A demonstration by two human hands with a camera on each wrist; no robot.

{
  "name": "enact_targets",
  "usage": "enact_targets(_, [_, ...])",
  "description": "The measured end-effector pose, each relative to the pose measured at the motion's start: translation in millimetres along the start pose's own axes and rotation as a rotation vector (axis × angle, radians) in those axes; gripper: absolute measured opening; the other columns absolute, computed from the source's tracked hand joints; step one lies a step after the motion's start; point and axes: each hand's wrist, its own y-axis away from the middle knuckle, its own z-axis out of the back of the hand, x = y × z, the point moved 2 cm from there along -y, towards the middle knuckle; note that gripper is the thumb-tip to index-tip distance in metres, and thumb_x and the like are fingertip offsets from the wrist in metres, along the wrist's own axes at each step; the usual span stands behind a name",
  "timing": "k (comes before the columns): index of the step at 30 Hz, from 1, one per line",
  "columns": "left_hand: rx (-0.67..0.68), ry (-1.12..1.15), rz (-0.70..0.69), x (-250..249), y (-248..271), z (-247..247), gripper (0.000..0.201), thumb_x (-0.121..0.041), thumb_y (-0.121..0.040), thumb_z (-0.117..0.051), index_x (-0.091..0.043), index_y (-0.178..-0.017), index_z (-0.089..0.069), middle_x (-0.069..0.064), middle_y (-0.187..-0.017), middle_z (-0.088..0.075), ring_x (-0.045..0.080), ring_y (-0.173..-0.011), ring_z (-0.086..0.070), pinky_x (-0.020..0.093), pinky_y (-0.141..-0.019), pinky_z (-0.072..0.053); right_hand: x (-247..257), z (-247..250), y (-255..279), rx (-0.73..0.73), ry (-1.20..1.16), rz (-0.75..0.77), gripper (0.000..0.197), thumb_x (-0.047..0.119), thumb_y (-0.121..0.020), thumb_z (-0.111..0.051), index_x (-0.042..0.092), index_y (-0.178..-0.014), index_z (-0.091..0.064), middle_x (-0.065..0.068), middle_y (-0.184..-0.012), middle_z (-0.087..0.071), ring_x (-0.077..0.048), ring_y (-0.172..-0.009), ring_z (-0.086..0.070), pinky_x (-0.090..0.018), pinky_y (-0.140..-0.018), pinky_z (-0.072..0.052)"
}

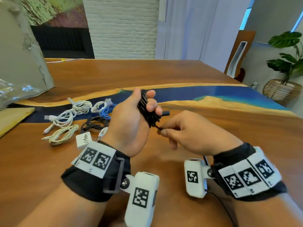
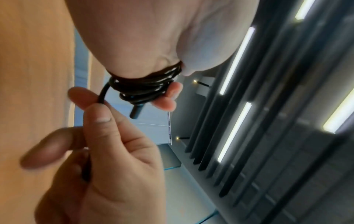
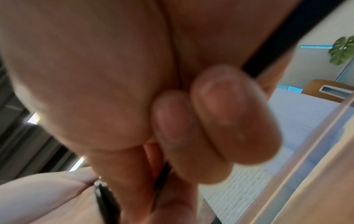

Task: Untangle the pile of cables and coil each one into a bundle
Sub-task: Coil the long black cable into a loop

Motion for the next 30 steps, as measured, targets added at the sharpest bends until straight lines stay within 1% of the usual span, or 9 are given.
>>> enact_targets(2, [-0.041, -0.259, -0.047, 8, 0, -1, 0.04, -0.035, -0.111, -0.03, -0.004, -0.107, -0.055, 0.002, -0.067, -0.047, 0.02, -0.067, -0.058, 0.038, -0.08, -0.05, 5, 1, 6, 0.039, 0.012, 0.005, 0.037, 0.044, -0.099, -0.062, 0.021, -0.071, -0.073, 0.003, -0.06, -0.068, -0.009, -0.054, -0.057, -0.031, -0.059, -0.048])
enact_targets(4, [-0.037, -0.573, -0.084, 17, 3, -1, 0.037, -0.036, -0.11, -0.035, -0.009, -0.105, -0.058, -0.001, -0.068, -0.053, 0.019, -0.075, -0.064, 0.046, -0.08, -0.052, 11, 4, 13, 0.07, -0.044, 0.016, 0.04, 0.044, -0.096, -0.066, 0.019, -0.065, -0.068, 0.002, -0.051, -0.059, -0.01, -0.054, -0.058, -0.033, -0.058, -0.048])
enact_targets(8, [-0.043, -0.994, -0.164, 18, 6, 1, 0.035, -0.042, -0.108, -0.039, -0.02, -0.097, -0.063, -0.012, -0.068, -0.061, 0.013, -0.078, -0.061, 0.045, -0.084, -0.051, 12, 13, 23, 0.112, -0.29, 0.033, 0.038, 0.028, -0.096, -0.069, 0.004, -0.068, -0.063, 0.002, -0.049, -0.049, -0.014, -0.045, -0.047, -0.036, -0.051, -0.053])
enact_targets(11, [0.009, -1.094, -0.071, 14, 8, -2, 0.034, -0.041, -0.107, -0.04, -0.023, -0.093, -0.065, -0.008, -0.071, -0.067, 0.012, -0.072, -0.061, 0.04, -0.081, -0.051, 9, 21, 26, 0.054, -0.302, 0.077, 0.035, 0.028, -0.091, -0.075, 0.007, -0.064, -0.066, -0.001, -0.048, -0.048, -0.016, -0.043, -0.045, -0.031, -0.045, -0.045])
enact_targets(13, [0.146, -1.133, 0.083, 15, 11, -4, 0.043, -0.04, -0.108, -0.039, -0.016, -0.085, -0.067, 0.001, -0.07, -0.071, 0.014, -0.069, -0.063, 0.037, -0.078, -0.05, 7, 29, 28, 0.01, -0.281, 0.125, 0.034, 0.035, -0.085, -0.079, 0.011, -0.062, -0.069, -0.008, -0.049, -0.055, -0.027, -0.043, -0.046, -0.029, -0.043, -0.041])
enact_targets(18, [0.43, -0.973, 0.472, 19, 19, 2, 0.059, -0.045, -0.109, -0.033, -0.003, -0.086, -0.068, 0.005, -0.045, -0.042, 0.024, -0.046, -0.045, 0.036, -0.074, -0.042, -21, 62, 38, -0.351, -0.546, 0.21, 0.015, 0.032, -0.069, -0.08, 0.02, -0.077, -0.082, -0.018, -0.061, -0.062, -0.025, -0.047, -0.04, -0.025, -0.041, -0.031])
enact_targets(23, [0.461, -0.501, 0.465, 5, 17, -4, 0.068, -0.062, -0.095, -0.034, -0.007, -0.064, -0.058, -0.004, -0.037, -0.02, 0.016, -0.031, -0.024, 0.035, -0.065, -0.045, -31, 55, 25, -0.452, -0.494, 0.161, 0.013, 0.005, -0.092, -0.07, 0.015, -0.094, -0.078, 0.018, -0.057, -0.066, 0.004, -0.052, -0.058, -0.007, -0.052, -0.041])
enact_targets(27, [0.403, -0.256, 0.404, -1, 15, -3, 0.064, -0.058, -0.095, -0.037, -0.011, -0.056, -0.055, -0.009, -0.031, -0.022, 0.011, -0.026, -0.024, 0.031, -0.058, -0.044, -24, 29, -1, -0.409, -0.39, 0.148, 0.019, 0.014, -0.092, -0.074, 0.031, -0.088, -0.081, 0.014, -0.08, -0.075, -0.001, -0.076, -0.068, -0.022, -0.075, -0.051])
enact_targets(30, [0.385, -0.165, 0.393, -1, 13, -4, 0.063, -0.055, -0.096, -0.038, -0.011, -0.054, -0.054, -0.009, -0.03, -0.021, 0.012, -0.025, -0.021, 0.028, -0.055, -0.044, -17, 16, -8, -0.374, -0.356, 0.146, 0.02, 0.018, -0.09, -0.078, 0.037, -0.086, -0.081, 0.02, -0.082, -0.073, -0.007, -0.079, -0.07, -0.031, -0.076, -0.056])
